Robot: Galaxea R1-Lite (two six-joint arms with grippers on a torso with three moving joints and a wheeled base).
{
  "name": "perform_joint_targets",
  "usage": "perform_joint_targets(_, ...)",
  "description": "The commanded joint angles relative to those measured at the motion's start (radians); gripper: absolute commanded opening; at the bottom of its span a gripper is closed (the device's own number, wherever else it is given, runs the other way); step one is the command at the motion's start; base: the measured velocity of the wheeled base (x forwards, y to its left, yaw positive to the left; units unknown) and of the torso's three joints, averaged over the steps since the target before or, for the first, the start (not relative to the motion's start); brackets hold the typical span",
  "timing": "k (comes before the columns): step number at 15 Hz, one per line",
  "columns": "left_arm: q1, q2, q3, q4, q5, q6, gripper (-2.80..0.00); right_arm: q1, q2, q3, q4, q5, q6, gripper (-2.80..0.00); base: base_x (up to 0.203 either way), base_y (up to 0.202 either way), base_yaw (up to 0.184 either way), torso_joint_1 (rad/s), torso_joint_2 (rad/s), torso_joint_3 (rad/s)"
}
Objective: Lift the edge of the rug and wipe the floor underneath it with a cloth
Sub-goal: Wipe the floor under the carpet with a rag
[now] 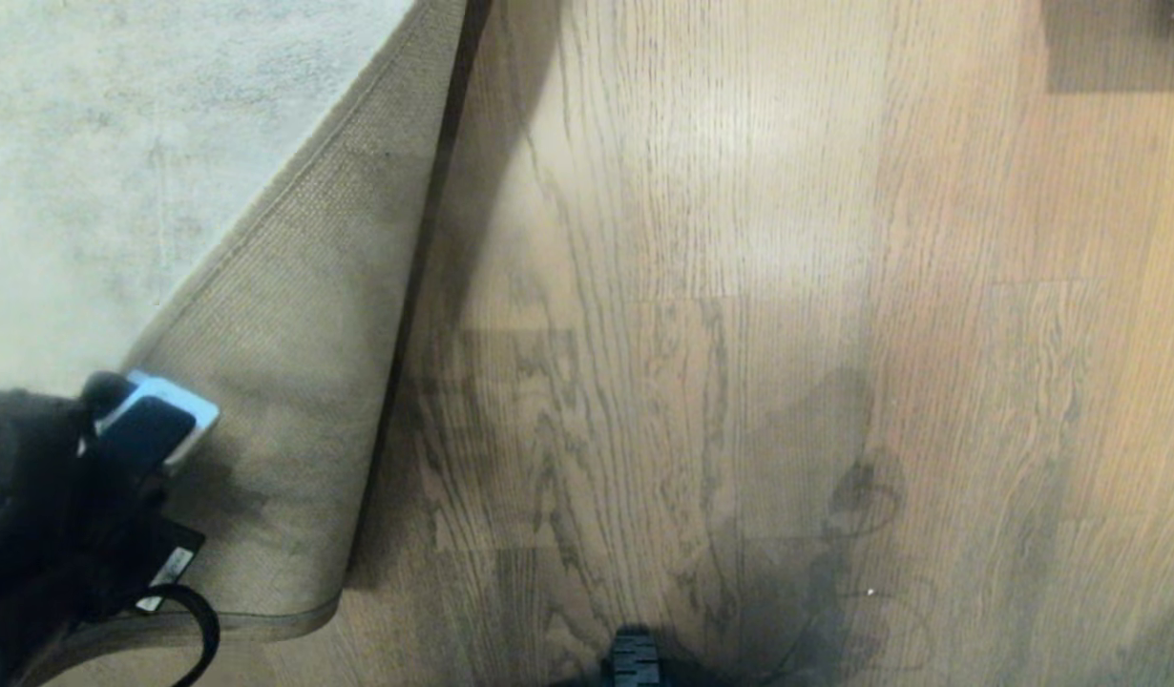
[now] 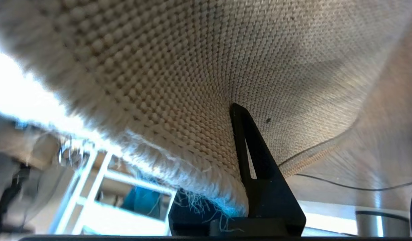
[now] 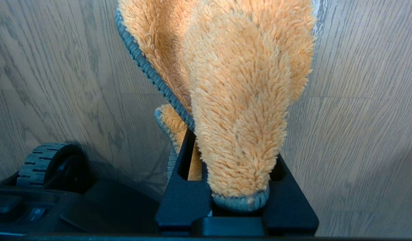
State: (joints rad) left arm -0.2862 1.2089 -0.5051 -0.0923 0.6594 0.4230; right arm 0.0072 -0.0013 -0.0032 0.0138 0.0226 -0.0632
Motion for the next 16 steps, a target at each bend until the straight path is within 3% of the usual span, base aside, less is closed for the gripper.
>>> perform_joint_targets(1,0.001,-0.029,-0.006,-0.001,-0.017,0.020,-2.80,0.000,0.001,-0.001,0.002,0.000,-0.003,-2.80,0.000,0.000,0.000,0.000,0.00,0.000)
perform_joint_targets(9,0.001,-0.015,-0.006,-0.001,-0.053,0.020,-2.80,0.000,0.007,-0.009,0.000,0.017,-0.041,-2.80,0.000,0.000,0.000,0.000,0.00,0.000)
perform_joint_targets(11,0.001,-0.012,-0.006,-0.001,-0.054,0.021,-2.80,0.000,0.026,-0.065,-0.005,0.053,-0.010,-2.80,0.000,0.000,0.000,0.000,0.00,0.000)
perform_joint_targets(16,-0.021,0.003,-0.004,-0.003,-0.055,0.019,-2.80,0.026,0.268,-0.169,-0.101,0.095,0.022,-2.80,0.000,0.000,0.000,0.000,0.00,0.000)
